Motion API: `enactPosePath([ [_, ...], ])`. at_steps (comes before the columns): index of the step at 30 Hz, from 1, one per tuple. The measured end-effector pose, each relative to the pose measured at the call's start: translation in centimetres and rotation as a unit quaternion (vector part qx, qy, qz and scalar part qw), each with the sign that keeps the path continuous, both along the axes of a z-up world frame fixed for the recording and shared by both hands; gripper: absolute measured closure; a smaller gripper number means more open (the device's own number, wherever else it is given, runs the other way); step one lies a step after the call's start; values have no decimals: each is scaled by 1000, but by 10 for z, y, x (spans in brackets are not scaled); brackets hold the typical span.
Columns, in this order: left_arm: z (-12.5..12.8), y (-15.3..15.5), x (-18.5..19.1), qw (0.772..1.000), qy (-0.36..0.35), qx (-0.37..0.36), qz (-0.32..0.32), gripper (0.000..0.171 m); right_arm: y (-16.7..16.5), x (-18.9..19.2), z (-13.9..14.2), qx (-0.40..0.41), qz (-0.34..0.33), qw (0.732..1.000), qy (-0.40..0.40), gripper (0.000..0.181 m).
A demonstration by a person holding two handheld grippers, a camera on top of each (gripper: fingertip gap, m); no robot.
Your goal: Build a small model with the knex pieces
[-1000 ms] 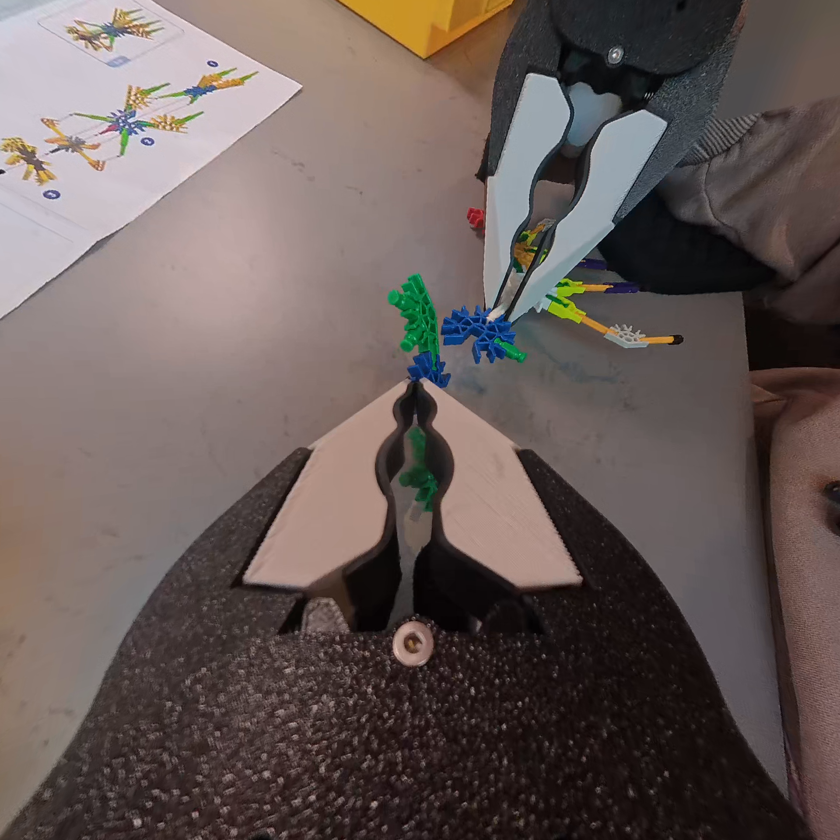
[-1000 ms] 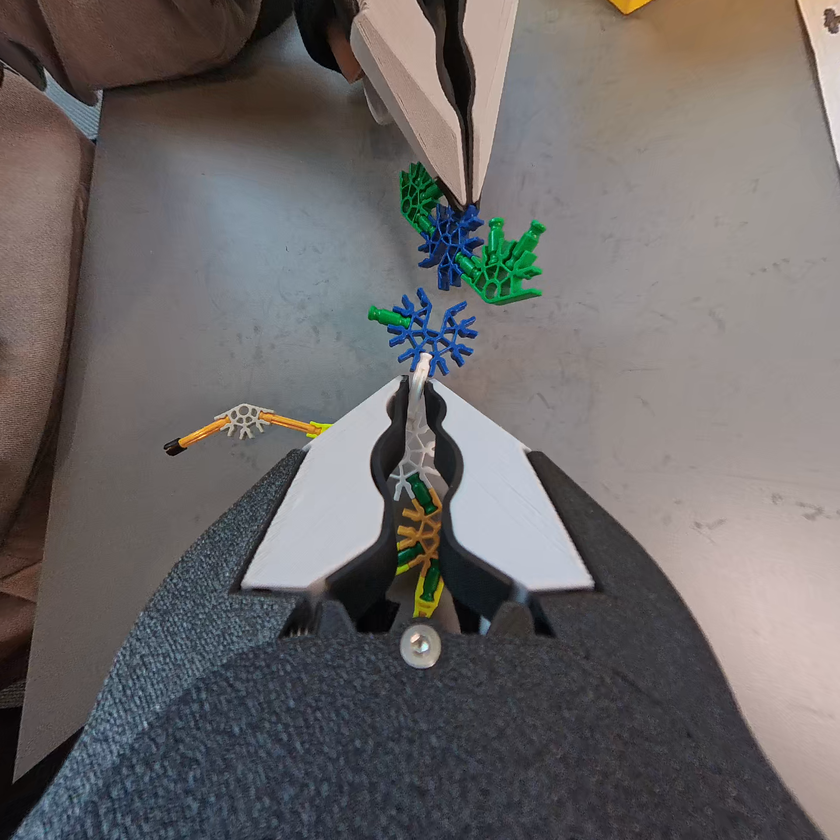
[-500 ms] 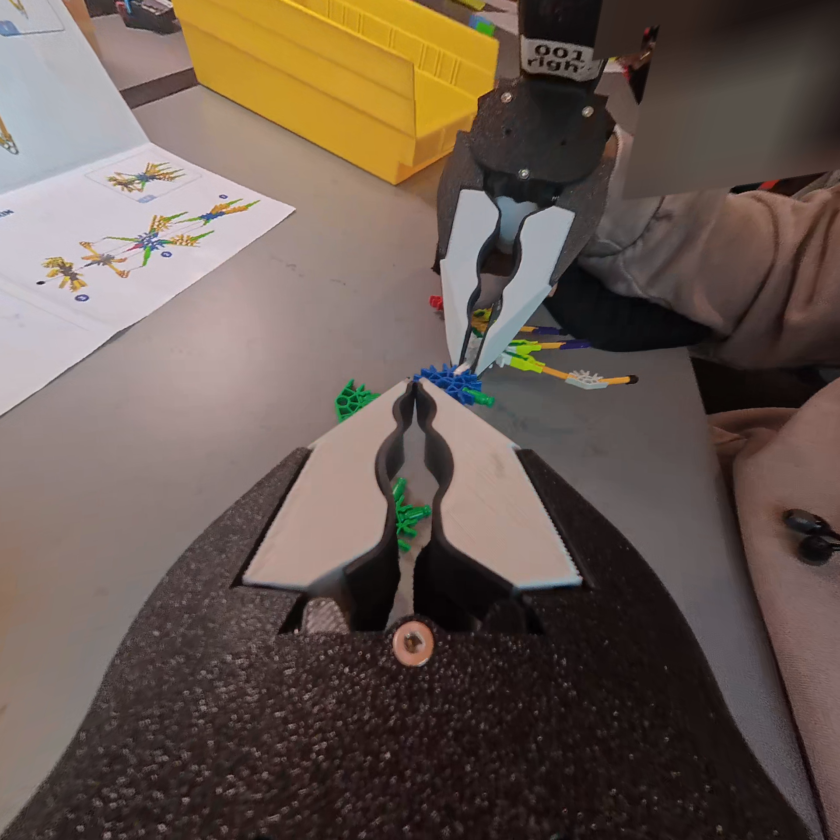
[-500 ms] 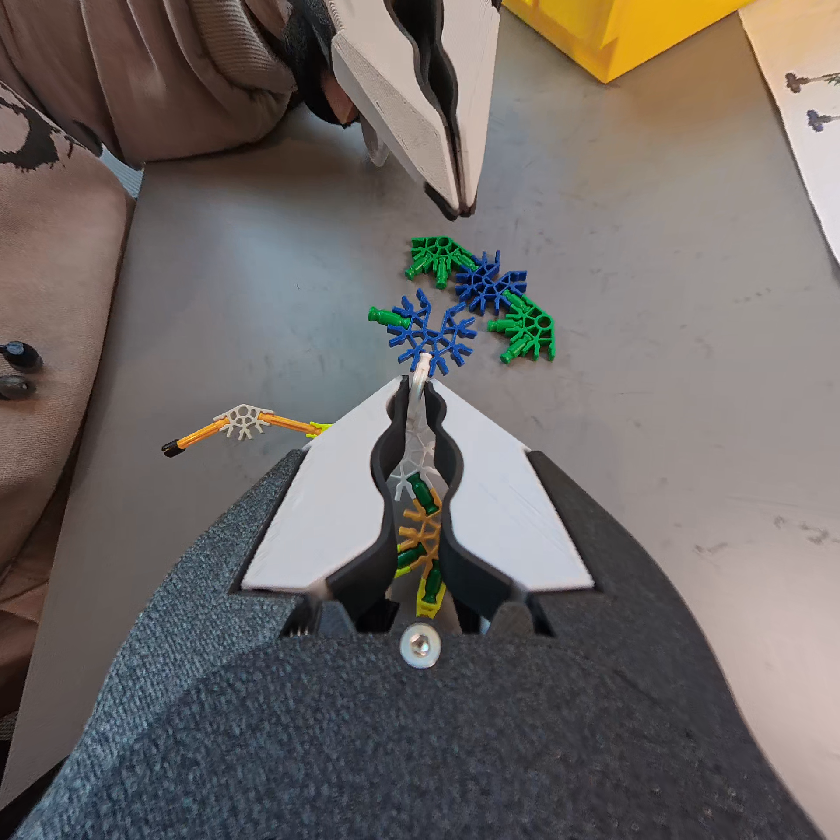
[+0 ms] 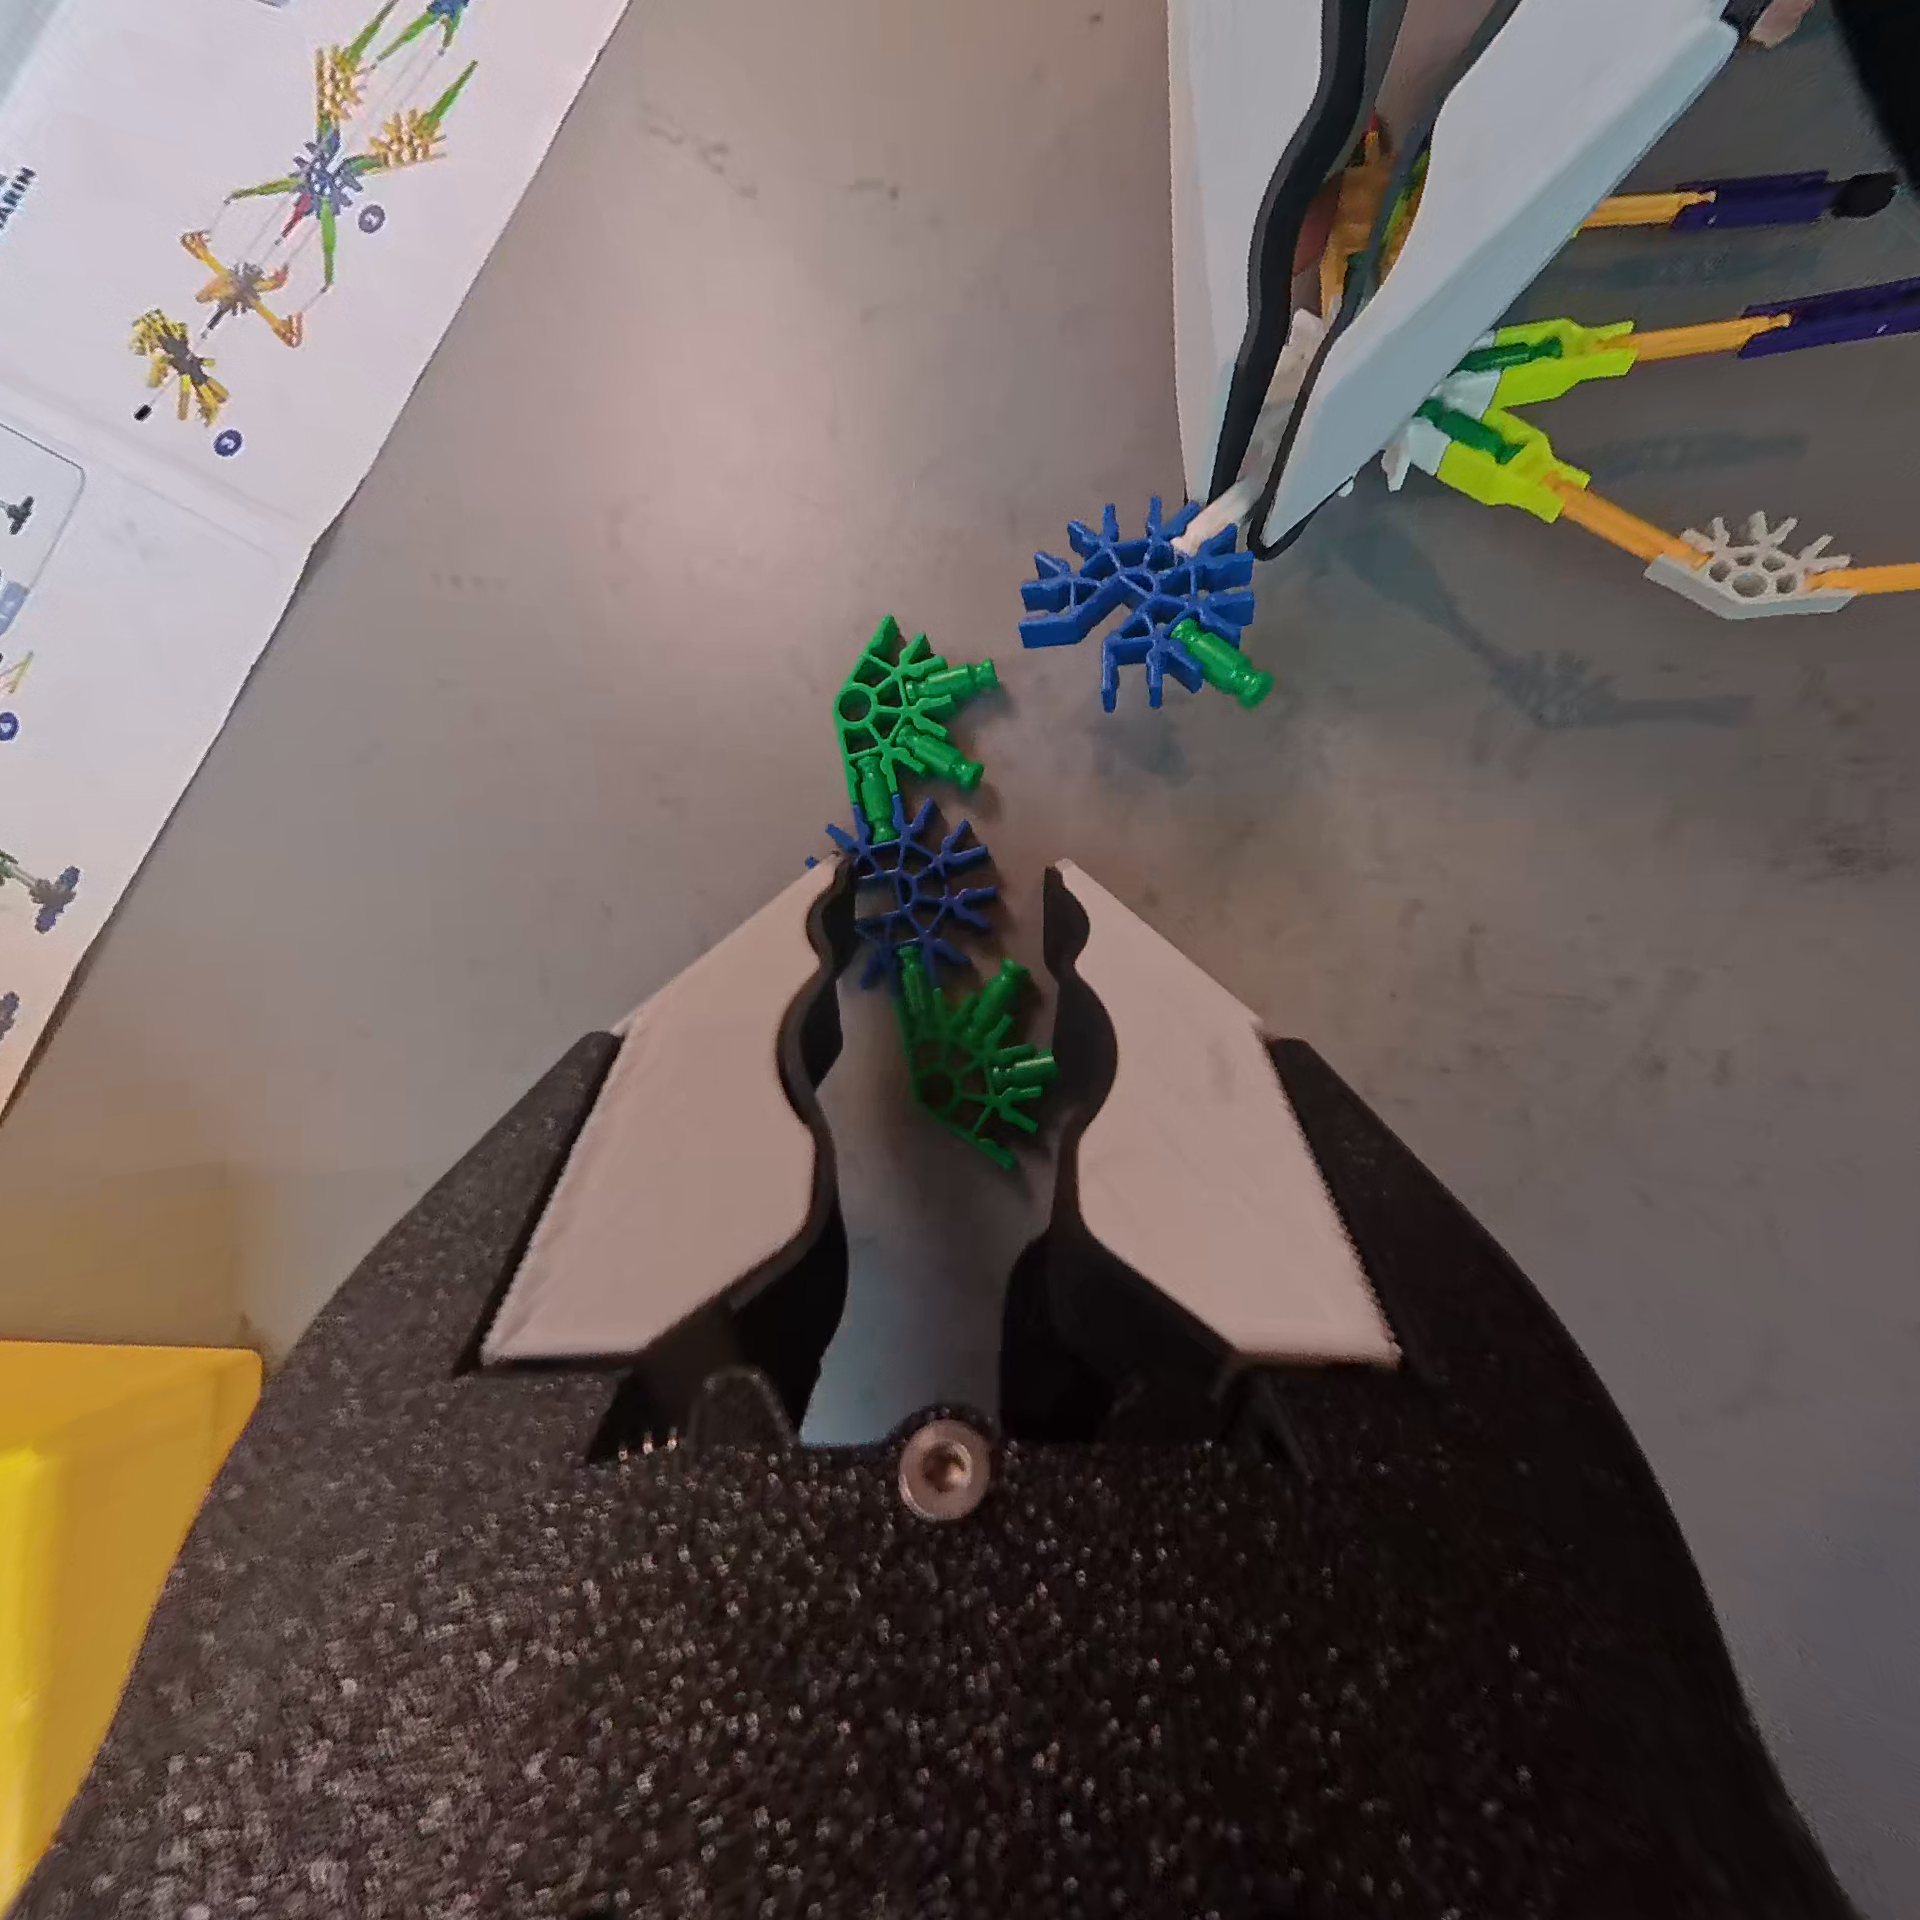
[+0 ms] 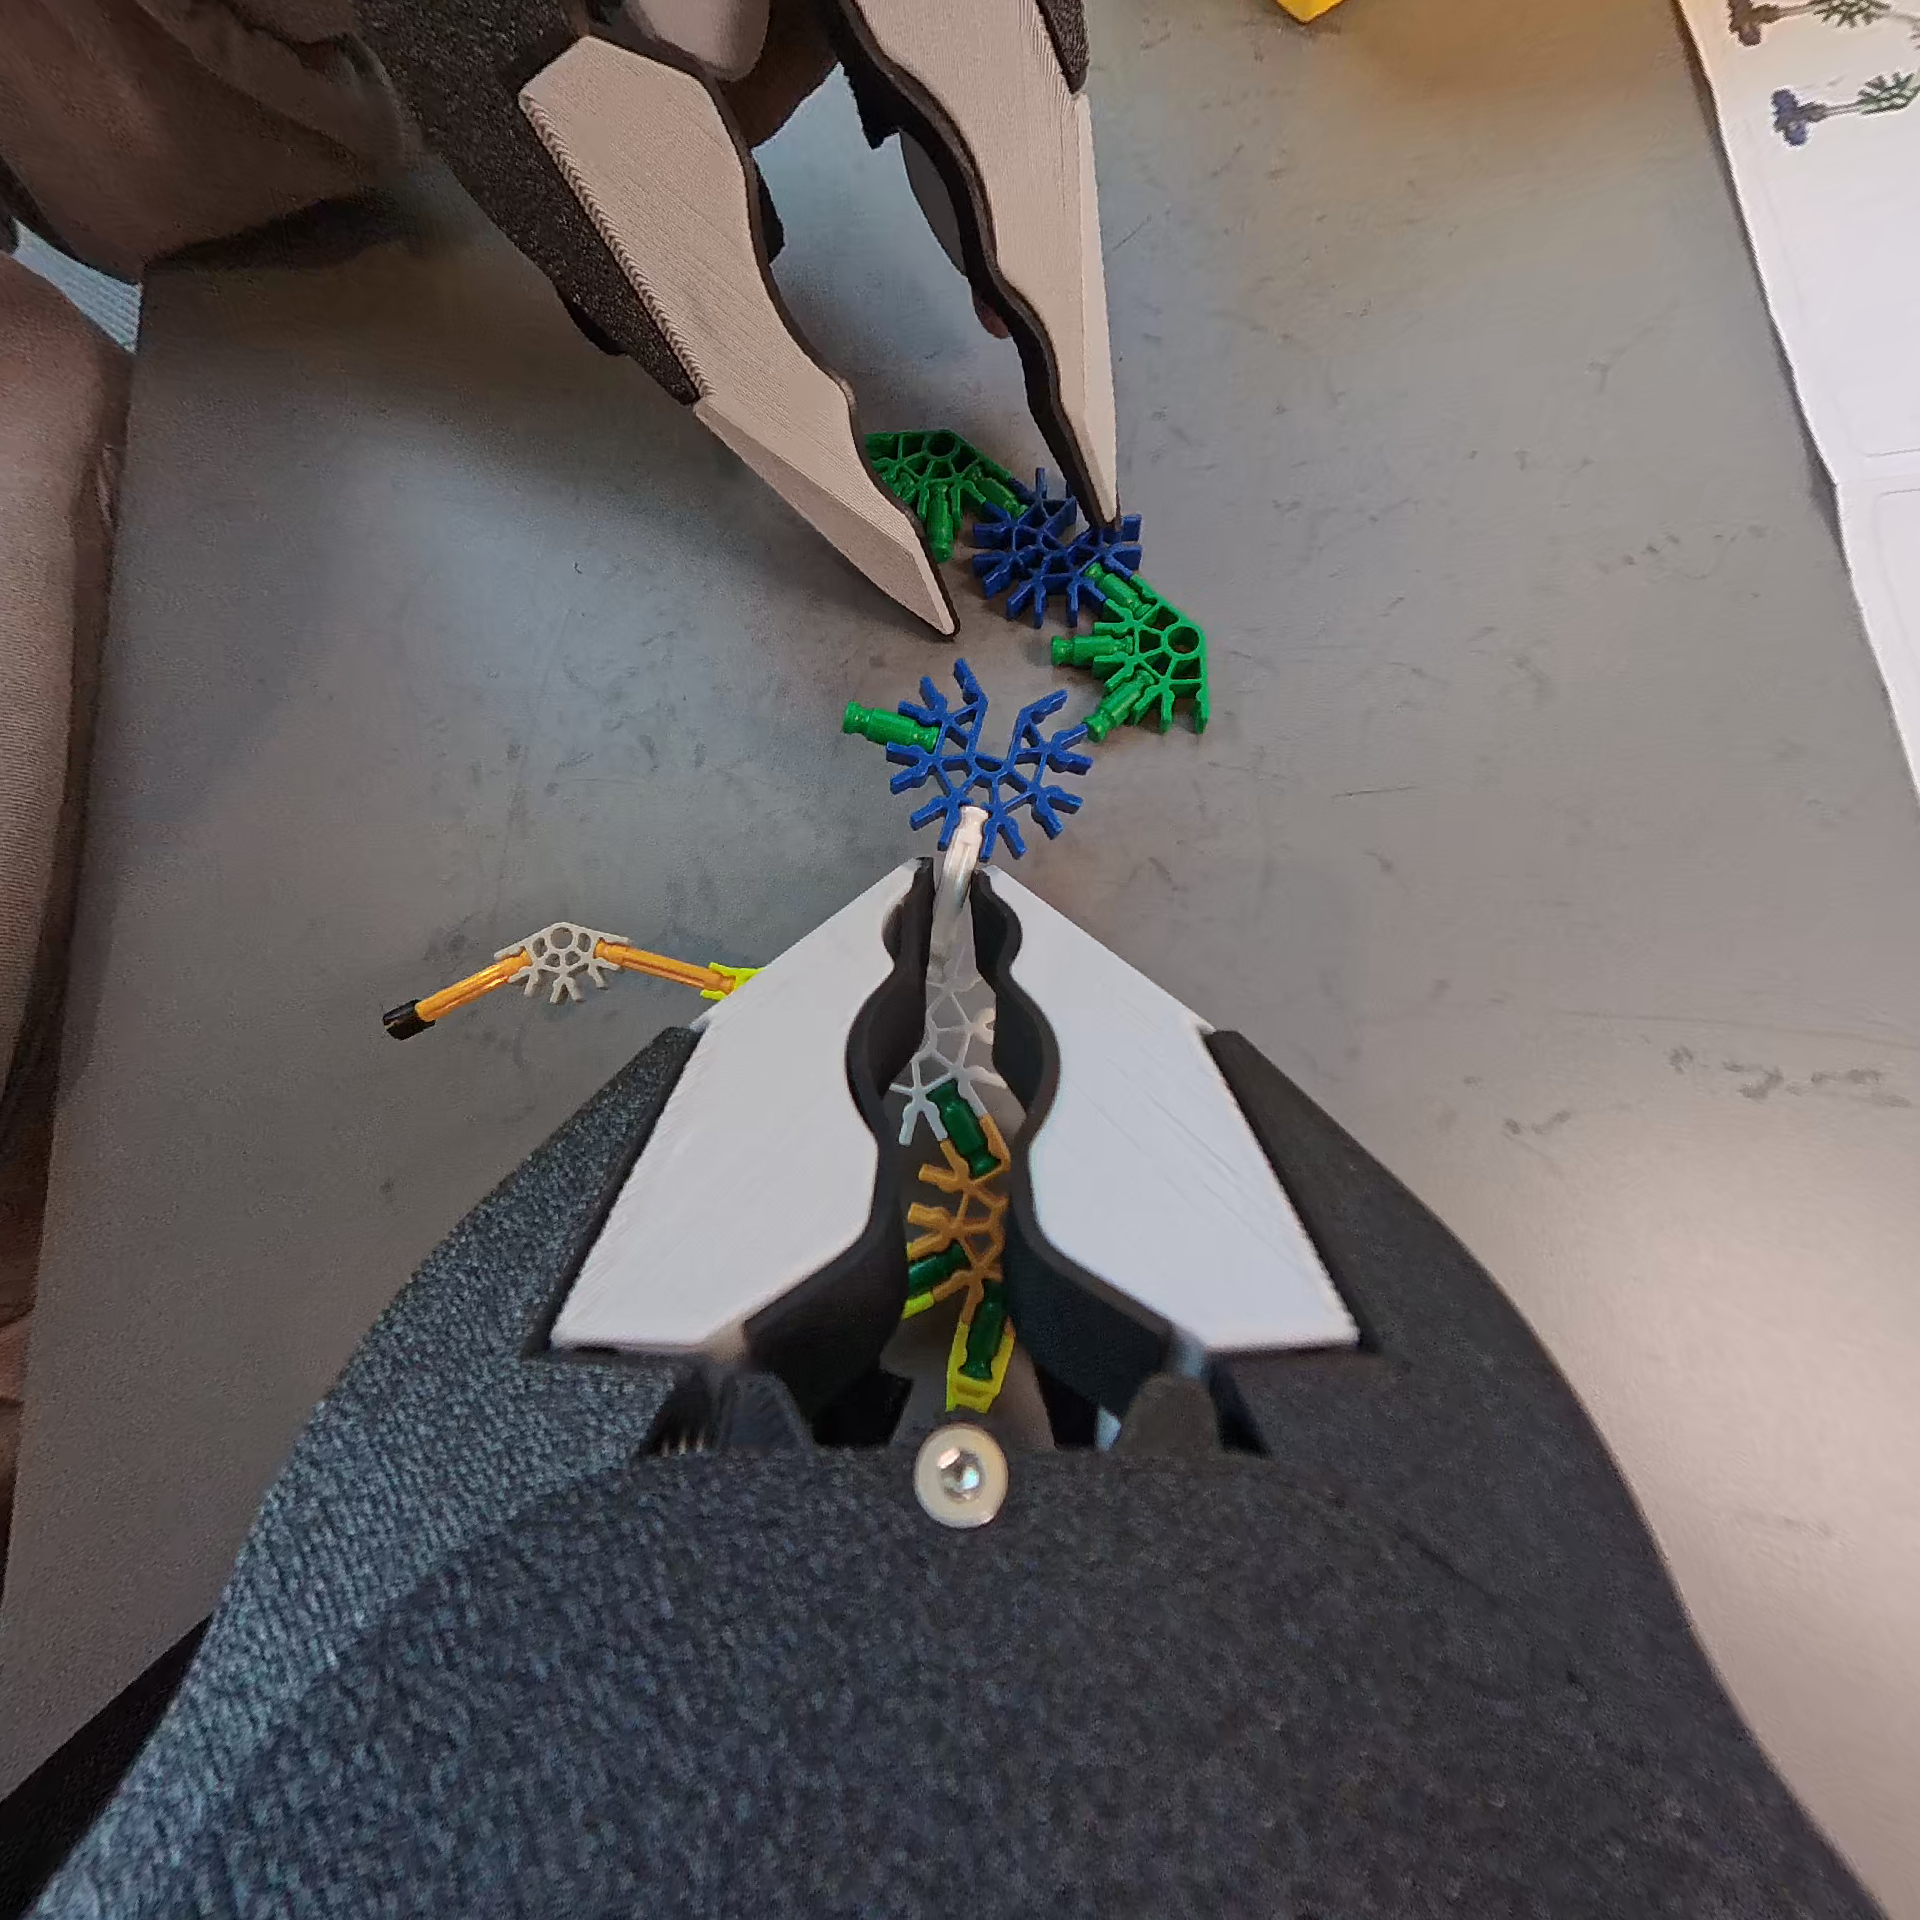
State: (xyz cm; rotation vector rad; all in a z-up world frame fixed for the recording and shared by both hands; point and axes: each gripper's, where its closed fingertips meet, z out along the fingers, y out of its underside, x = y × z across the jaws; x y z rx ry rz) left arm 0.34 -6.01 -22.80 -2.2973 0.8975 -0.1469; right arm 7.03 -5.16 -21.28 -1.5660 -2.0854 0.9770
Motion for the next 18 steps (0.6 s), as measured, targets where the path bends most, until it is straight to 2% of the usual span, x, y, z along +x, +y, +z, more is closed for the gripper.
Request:
enactPosePath([
  [2,0,4,-5,1000,5,4,-4,145,1,1,0,0,-1,1000,-2,176],
  [6,1,7,-12,1000,-17,-7,-14,147,3,8,-12,30,7,999,-30,176],
  [8,3,4,-10,998,-62,-23,-16,154,3,9,-15,53,14,998,-35,175],
  [10,5,1,-9,993,-113,-35,-13,154,0,8,-16,75,22,996,-37,175],
  [11,6,-1,-10,991,-127,-40,-12,154,0,7,-16,86,22,995,-35,171],
  [12,7,-4,-10,990,-136,-42,-15,154,0,6,-15,92,23,995,-34,157],
  [13,8,-6,-10,988,-145,-45,-19,154,1,4,-13,93,21,995,-27,149],
  [18,19,-21,6,965,-245,-78,-51,154,-1,-18,22,117,25,988,95,137],
])
